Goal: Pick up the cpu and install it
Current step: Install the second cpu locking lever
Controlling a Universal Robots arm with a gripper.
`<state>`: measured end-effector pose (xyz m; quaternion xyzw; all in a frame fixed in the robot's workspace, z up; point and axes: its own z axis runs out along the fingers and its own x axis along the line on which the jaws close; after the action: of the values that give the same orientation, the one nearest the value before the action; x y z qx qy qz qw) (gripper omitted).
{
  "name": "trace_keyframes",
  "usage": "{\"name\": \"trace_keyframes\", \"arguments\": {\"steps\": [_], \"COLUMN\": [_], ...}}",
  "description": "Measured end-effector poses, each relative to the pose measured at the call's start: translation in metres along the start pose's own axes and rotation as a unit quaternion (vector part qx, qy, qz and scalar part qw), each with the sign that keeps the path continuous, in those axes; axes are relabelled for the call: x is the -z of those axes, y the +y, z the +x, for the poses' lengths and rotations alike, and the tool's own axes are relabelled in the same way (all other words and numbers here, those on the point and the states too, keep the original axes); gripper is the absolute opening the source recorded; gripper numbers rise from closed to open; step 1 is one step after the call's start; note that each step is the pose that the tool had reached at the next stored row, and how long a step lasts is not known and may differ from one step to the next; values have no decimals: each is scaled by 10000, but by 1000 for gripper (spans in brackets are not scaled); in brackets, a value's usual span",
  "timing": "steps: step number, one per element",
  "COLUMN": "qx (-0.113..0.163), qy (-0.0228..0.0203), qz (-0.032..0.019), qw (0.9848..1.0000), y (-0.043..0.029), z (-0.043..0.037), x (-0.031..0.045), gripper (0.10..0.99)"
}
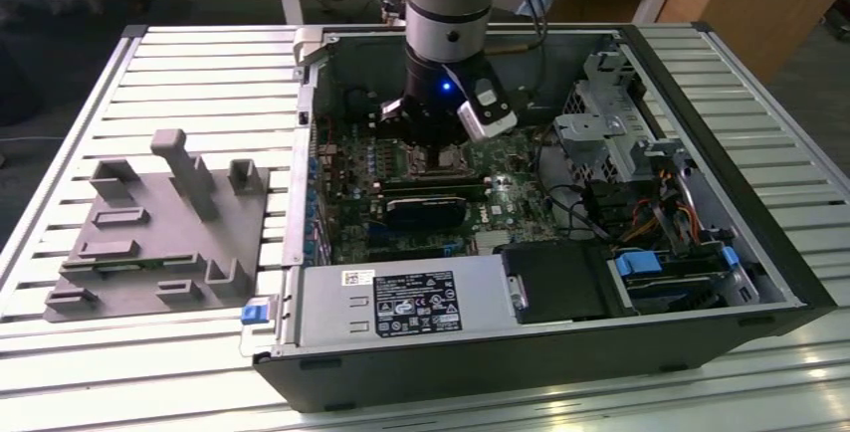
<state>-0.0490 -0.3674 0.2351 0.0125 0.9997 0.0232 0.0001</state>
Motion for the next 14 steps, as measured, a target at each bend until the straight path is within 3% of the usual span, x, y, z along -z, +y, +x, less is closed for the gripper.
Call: {"name": "trace_keyframes", "arguments": {"steps": [5, 6, 9, 10, 11, 14], "qx": [0, 0, -1, 0, -1, 0], "qy": [3, 5, 12, 14, 15, 15], "qz": [0, -21, -277, -339, -369, -395], "qw": [10000, 10000, 9996, 9994, 9993, 9992], "y": [-4, -6, -32, -49, -70, -132], "z": [9, 10, 10, 10, 10, 14], "x": [-80, -86, -87, -86, -85, -83], "gripper": [106, 106, 106, 106, 106, 106]}}
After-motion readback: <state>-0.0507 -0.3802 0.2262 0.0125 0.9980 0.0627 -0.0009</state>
